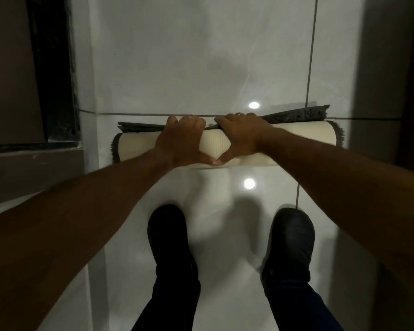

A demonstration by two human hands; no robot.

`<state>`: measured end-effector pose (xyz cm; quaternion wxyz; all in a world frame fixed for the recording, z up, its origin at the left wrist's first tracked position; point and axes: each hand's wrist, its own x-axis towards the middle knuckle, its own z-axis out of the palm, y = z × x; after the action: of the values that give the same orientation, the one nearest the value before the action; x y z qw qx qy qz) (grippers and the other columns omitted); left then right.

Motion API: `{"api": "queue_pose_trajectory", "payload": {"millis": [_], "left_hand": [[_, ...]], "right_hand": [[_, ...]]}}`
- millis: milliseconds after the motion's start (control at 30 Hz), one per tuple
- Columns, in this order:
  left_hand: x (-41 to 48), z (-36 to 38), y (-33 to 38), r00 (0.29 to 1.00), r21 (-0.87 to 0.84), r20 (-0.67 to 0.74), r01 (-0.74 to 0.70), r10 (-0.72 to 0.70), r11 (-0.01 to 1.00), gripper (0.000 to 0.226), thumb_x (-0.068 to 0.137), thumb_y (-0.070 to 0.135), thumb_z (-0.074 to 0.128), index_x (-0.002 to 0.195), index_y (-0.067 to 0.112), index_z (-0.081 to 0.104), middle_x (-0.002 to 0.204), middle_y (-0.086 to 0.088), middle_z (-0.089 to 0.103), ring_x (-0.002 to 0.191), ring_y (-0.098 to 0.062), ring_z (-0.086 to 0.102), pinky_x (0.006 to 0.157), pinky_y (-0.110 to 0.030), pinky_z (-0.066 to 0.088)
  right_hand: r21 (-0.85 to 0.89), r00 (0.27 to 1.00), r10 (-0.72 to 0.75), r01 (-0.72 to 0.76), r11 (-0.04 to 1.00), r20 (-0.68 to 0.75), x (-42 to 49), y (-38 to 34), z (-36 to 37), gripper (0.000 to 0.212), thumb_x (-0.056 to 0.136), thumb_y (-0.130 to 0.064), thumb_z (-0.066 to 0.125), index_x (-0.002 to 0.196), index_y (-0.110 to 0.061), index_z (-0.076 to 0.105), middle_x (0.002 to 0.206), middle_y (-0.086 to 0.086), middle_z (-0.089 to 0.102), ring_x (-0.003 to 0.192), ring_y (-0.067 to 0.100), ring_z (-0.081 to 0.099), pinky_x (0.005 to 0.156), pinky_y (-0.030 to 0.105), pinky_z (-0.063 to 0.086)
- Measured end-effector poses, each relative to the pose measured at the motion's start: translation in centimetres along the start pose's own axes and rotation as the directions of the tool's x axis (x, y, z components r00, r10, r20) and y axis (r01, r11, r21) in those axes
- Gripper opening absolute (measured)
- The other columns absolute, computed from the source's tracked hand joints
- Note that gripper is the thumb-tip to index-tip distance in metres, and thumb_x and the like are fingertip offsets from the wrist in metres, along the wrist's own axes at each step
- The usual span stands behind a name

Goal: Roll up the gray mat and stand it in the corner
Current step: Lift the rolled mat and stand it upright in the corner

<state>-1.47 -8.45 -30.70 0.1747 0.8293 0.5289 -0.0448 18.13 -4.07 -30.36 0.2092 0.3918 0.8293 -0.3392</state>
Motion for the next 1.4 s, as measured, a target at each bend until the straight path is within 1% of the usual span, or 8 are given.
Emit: {"api": "queue_pose_trajectory", "payload": {"millis": [167,267,367,433,500,767,967,1400], "left_hand": [[-0.6,-3.9,0.4,0.994,0.121,-0.101,-0.021,0.033,0.992,0.089,0.071,0.083,0.053,0.128,0.015,0.055,0.135,-0.01,0.058,0.134,-0.03,0.043,0.109,-0.062,0.023],[-0.4,-8.9,1.8,0.895,-0.137,-0.301,0.302,-0.33,0.943,0.1,0.077,0.079,0.051,0.153,0.019,0.026,0.162,-0.013,0.014,0.149,-0.037,0.008,0.113,-0.062,-0.006],[1.0,-14.2,3.3,0.494,-0.801,-0.02,0.513,-0.869,0.309,0.119,0.07,0.069,0.071,0.156,0.024,0.002,0.164,-0.013,-0.001,0.149,-0.034,0.004,0.113,-0.059,0.008],[3.4,-19.4,4.3,0.541,-0.901,0.414,0.357,-0.732,-0.245,0.117,0.069,0.062,0.078,0.155,0.032,0.004,0.163,-0.004,0.013,0.147,-0.03,0.019,0.113,-0.056,0.021],[6.8,-25.2,5.4,0.706,-0.84,0.529,0.358,-0.471,-0.408,0.095,0.071,0.053,0.078,0.148,0.032,0.026,0.148,0.001,0.044,0.133,-0.025,0.045,0.105,-0.061,0.037],[18.2,-43.2,4.3,0.87,-0.97,0.24,0.193,-0.431,-0.149,0.061,0.084,0.034,0.076,0.132,0.039,0.037,0.129,0.011,0.062,0.11,-0.011,0.064,0.074,-0.036,0.059],[28.0,-52.1,-1.9,0.88,-0.987,0.152,0.161,-0.449,-0.018,0.082,0.081,0.039,0.078,0.144,0.03,0.026,0.133,0.004,0.056,0.115,-0.014,0.058,0.093,-0.046,0.054],[46.5,-66.1,-19.2,0.87,-0.988,0.151,0.113,-0.47,-0.109,0.058,0.079,0.067,0.064,0.129,0.042,0.051,0.126,0.012,0.065,0.118,-0.017,0.06,0.092,-0.061,0.051]], "right_hand": [[0.23,0.993,0.1,-0.083,0.97,-0.063,-1.5,-0.4,-1.6,0.094,0.065,-0.073,0.072,0.136,-0.017,0.048,0.126,0.01,0.062,0.107,0.028,0.059,0.091,0.046,0.051],[0.487,0.972,0.227,-0.168,0.857,-0.065,-4.3,0.6,-5.1,0.086,0.065,-0.064,0.08,0.13,-0.016,0.051,0.122,0.007,0.063,0.1,0.023,0.059,0.081,0.037,0.051],[0.672,0.95,0.307,-0.195,0.715,-0.051,-7.2,1.6,-9.4,0.089,0.062,-0.058,0.086,0.131,-0.015,0.048,0.121,0.003,0.062,0.099,0.019,0.059,0.075,0.031,0.048],[0.732,0.946,0.318,-0.178,0.658,-0.055,-9.2,2.0,-14.1,0.089,0.061,-0.056,0.088,0.129,-0.017,0.046,0.115,-0.003,0.059,0.093,0.013,0.058,0.066,0.022,0.045],[0.752,0.957,0.283,-0.138,0.645,-0.067,-11.0,2.5,-20.2,0.094,0.06,-0.051,0.09,0.133,-0.018,0.04,0.118,-0.006,0.056,0.101,0.015,0.059,0.069,0.021,0.047],[0.806,0.915,0.146,0.244,0.539,-0.375,-12.6,3.0,-49.3,0.094,0.068,-0.066,0.076,0.143,-0.028,0.034,0.133,-0.006,0.054,0.118,0.015,0.059,0.093,0.034,0.053],[0.723,0.798,0.228,0.333,0.605,-0.558,-4.1,2.8,-66.1,0.099,0.064,-0.067,0.078,0.141,-0.023,0.036,0.121,-0.011,0.058,0.103,0.008,0.062,0.08,0.024,0.057],[0.808,0.849,0.204,0.35,0.474,-0.487,12.0,10.6,-82.8,0.081,0.061,-0.049,0.089,0.128,-0.04,0.046,0.116,-0.02,0.061,0.107,0.007,0.062,0.078,0.023,0.058]]}}
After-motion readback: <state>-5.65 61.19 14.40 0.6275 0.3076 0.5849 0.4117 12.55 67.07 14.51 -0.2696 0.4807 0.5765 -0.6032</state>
